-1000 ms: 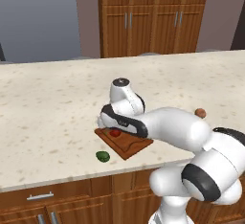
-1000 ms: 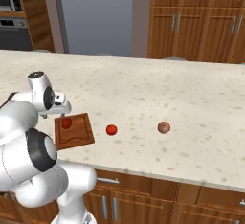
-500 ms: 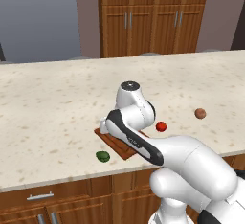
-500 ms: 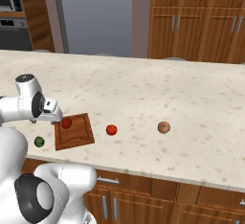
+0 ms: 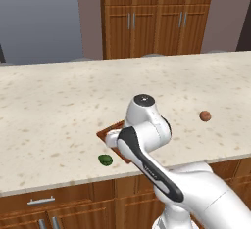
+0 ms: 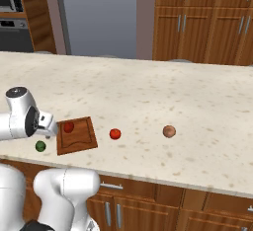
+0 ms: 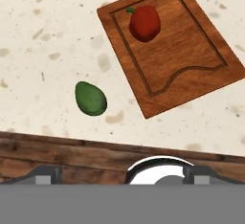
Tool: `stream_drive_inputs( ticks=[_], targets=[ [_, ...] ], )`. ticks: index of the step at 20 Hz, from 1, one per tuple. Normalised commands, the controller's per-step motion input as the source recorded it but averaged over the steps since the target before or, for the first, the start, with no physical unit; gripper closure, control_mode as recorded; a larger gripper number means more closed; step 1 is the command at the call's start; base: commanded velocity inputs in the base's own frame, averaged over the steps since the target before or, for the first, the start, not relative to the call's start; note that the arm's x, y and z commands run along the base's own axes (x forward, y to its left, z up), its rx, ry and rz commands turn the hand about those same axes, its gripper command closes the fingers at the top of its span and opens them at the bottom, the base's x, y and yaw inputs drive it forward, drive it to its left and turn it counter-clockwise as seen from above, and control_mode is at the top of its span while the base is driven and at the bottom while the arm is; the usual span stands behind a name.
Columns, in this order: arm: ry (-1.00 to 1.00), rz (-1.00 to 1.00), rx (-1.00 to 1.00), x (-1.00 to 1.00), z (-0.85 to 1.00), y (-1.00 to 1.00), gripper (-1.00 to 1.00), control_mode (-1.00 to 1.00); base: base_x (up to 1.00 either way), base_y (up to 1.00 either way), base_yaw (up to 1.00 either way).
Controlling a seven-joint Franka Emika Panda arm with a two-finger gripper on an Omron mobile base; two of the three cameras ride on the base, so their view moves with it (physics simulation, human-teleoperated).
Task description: Place the avocado, onion, tomato, and bell pepper on the cutting board.
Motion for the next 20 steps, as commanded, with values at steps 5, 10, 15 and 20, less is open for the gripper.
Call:
stream_drive_inputs(
  ticks=[5, 10, 15, 20],
  targets=[
    [-0.01, 0.03, 0.00, 0.00, 0.00, 0.10, -1.00, -1.00, 0.00, 0.00, 0.00],
    [0.00, 0.01, 0.00, 0.00, 0.00, 0.21, -1.00, -1.00, 0.00, 0.00, 0.00],
    [0.00, 0.00, 0.00, 0.00, 0.00, 0.14, -1.00, -1.00, 0.00, 0.00, 0.00],
    [0.00, 0.00, 0.00, 0.09, 0.00, 0.16, -1.00, -1.00, 0.00, 0.00, 0.00]
  ],
)
